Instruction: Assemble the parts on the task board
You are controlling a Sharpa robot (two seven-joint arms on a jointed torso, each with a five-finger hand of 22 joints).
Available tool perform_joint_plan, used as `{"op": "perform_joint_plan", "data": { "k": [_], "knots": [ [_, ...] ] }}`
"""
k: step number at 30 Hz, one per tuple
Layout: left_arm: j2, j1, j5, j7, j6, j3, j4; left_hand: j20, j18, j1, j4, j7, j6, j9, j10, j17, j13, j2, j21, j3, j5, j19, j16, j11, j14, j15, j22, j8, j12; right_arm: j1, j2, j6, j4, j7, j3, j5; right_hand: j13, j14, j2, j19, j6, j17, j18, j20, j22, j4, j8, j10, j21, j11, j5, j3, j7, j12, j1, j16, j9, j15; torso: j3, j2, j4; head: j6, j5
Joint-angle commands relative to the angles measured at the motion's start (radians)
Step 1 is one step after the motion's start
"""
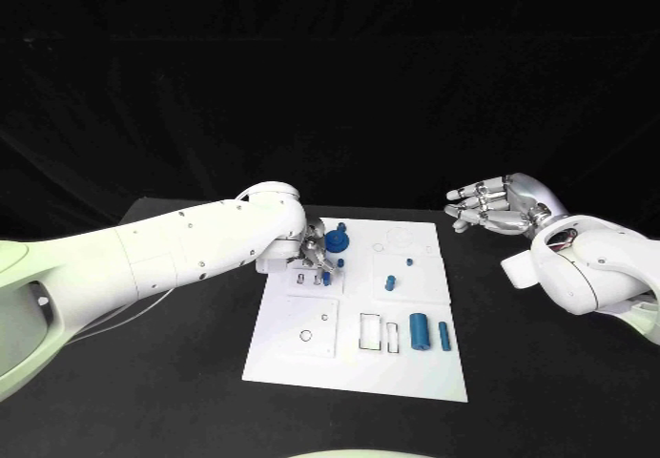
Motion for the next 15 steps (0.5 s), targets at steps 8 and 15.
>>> {"op": "perform_joint_plan", "data": {
  "k": [8,15],
  "knots": [
    [0.003,0.000,0.012,-0.003,0.021,0.000,0.004,0.000,-0.013,0.027,0.004,-0.003,-0.016,0.022,-0.008,0.242,-0.001,-0.050,0.008,0.126,0.005,0.004,0.003,-0.002,0.098,-0.006,0.010,0.008,-0.009,-0.001,0.006,0.018,-0.007,0.001,0.000,-0.019,-0.002,0.000,0.000,0.000,-0.008,-0.002,0.011,0.006,-0.002,-0.002,-0.001,-0.005,-0.006,0.004,0.007,0.008,-0.001,-0.002,-0.007,-0.004,0.001,0.004,0.0002,0.000,0.0009,-0.003,0.000],
    [0.002,0.000,0.014,-0.004,0.028,0.000,0.005,0.001,-0.014,-0.003,0.003,-0.003,-0.017,0.038,-0.005,0.242,0.000,-0.093,0.010,0.223,0.004,0.004,0.002,-0.002,0.098,-0.006,0.016,0.008,-0.008,-0.001,0.010,0.020,-0.011,0.001,0.000,-0.019,-0.003,0.000,0.000,0.000,-0.008,-0.002,0.011,0.007,-0.003,-0.002,0.000,-0.005,-0.007,0.004,0.010,0.009,-0.001,-0.002,-0.008,-0.006,0.001,0.004,-0.0003,0.000,0.0000,-0.003,0.001]
  ]
}}
